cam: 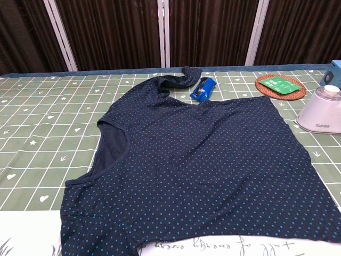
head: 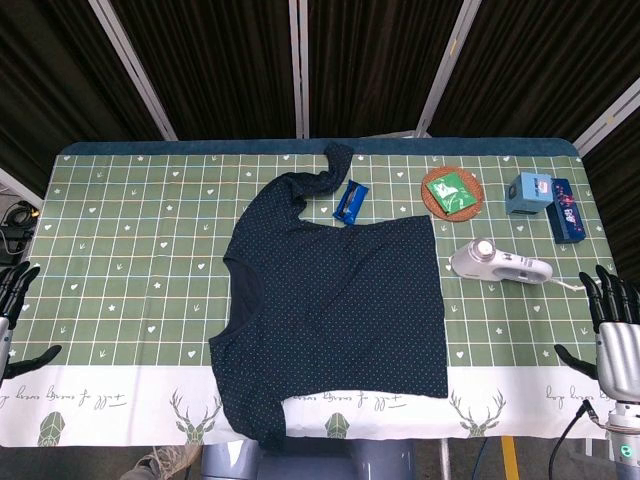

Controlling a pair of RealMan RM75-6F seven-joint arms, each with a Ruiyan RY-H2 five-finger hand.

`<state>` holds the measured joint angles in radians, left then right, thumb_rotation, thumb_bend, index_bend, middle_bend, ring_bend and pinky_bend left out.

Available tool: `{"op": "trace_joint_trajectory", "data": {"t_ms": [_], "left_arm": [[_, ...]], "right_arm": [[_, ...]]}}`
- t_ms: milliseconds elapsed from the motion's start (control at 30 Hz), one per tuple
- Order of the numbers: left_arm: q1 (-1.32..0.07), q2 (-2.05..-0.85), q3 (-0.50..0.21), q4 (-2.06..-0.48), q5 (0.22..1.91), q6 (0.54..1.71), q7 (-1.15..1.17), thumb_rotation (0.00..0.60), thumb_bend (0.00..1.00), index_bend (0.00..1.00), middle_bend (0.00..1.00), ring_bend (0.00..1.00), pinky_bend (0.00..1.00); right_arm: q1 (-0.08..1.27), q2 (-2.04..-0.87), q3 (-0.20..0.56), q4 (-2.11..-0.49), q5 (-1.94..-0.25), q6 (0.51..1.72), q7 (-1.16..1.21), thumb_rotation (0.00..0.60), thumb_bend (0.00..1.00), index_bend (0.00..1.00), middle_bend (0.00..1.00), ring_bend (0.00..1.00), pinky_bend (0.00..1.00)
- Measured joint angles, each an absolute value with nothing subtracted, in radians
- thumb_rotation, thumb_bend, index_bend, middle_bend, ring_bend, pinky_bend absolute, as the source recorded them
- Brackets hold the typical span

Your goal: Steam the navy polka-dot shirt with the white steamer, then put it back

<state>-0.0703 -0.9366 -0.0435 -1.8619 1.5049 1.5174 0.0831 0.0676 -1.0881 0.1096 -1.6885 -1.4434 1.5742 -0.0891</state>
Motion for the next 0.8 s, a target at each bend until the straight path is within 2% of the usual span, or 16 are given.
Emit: {"op": "trace_joint_trajectory", "data": {"t_ms": [300, 500, 533, 633, 800], "left_arm": [[-0.071, -0.94, -0.04, -1.858, 1.505, 1.511, 0.087, 0.6, 0.0, 0.0, 0.0, 0.0, 0.0], [-0.078, -0.946, -0.048, -1.852, 1.484, 1.499, 0.091, 0.6, 0.0, 0.0, 0.0, 0.0, 0.0], [-0.079, -0.947, -0.05, -1.851, 1.482, 1.498, 0.092, 0.6, 0.0, 0.0, 0.0, 0.0, 0.0], [-0.083, -0.951, -0.054, -1.849, 1.47, 1.492, 0.099, 0.6, 0.0, 0.0, 0.0, 0.0, 0.0], [-0.094, -0.968, -0.064, -1.838, 1.429, 1.47, 0.13, 0.6, 0.0, 0.0, 0.0, 0.0, 0.0]], "right_arm": [[0.077, -1.084, 0.104, -1.684, -1.44, 1.525, -0.061, 0.6, 0.0, 0.0, 0.0, 0.0, 0.0], [0.139, -1.092, 0.116, -1.62, -1.404, 1.388, -0.008, 0.6, 0.01, 0.0, 0.0, 0.0, 0.0], [0.16, -1.098, 0.122, -1.594, -1.395, 1.35, 0.001, 0.6, 0.02, 0.0, 0.0, 0.0, 0.0], [0.221, -1.119, 0.139, -1.515, -1.371, 1.25, 0.02, 0.6, 0.18, 0.0, 0.0, 0.0, 0.0], [0.326, -1.18, 0.167, -1.35, -1.324, 1.094, 0.032, 0.6, 0.25, 0.0, 0.0, 0.0, 0.0]]}}
